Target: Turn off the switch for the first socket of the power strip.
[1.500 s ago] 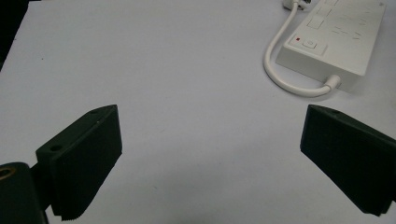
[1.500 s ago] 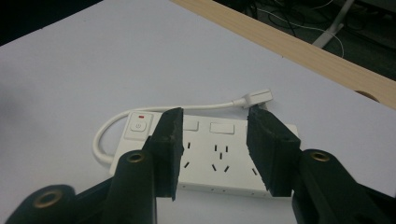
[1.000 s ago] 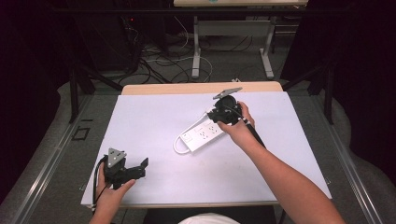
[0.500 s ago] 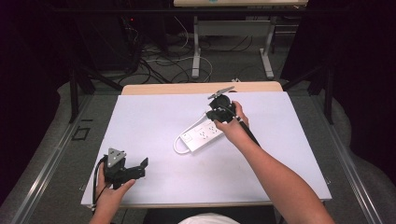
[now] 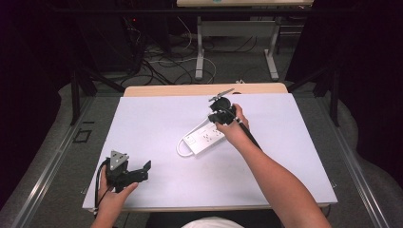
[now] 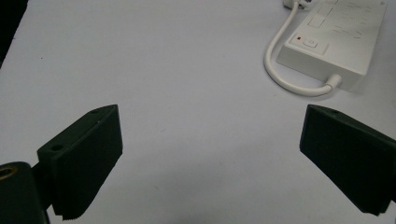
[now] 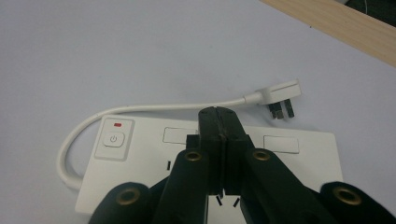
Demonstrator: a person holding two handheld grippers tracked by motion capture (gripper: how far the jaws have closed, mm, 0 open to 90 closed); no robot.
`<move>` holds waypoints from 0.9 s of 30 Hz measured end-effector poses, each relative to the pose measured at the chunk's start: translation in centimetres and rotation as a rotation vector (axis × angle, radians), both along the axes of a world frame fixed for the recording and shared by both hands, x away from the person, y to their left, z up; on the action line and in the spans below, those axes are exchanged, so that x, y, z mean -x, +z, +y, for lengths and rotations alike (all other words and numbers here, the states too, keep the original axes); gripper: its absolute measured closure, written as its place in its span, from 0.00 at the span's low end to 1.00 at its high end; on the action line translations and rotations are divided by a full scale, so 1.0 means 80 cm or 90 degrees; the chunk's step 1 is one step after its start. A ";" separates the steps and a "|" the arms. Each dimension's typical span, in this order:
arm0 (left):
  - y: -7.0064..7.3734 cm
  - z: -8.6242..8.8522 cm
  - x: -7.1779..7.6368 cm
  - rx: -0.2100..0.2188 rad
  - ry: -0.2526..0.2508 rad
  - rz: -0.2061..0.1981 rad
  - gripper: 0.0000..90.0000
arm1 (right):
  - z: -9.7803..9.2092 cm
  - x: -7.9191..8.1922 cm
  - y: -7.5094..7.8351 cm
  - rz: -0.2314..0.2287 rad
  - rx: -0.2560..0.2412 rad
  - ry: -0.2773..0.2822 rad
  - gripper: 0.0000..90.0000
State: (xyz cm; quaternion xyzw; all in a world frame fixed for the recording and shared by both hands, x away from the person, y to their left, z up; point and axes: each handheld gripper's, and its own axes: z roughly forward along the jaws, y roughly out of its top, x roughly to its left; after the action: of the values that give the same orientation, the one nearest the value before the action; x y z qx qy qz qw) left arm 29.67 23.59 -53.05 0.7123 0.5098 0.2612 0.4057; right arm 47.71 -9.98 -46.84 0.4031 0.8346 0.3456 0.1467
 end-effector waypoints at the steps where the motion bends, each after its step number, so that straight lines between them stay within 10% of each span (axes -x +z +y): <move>1: 0.000 0.000 0.000 -0.001 0.000 0.001 0.06 | 0.002 0.000 0.000 0.004 0.002 -0.003 1.00; 27: -0.001 0.000 0.000 0.004 -0.005 0.001 0.06 | 0.029 -0.017 -0.036 0.051 0.026 0.001 1.00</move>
State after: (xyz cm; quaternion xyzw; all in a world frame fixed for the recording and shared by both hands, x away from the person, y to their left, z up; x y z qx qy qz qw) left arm 29.69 23.59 -53.11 0.7132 0.5082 0.2576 0.4083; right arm 49.07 -7.65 -49.71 0.4131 0.8469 0.3121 0.1213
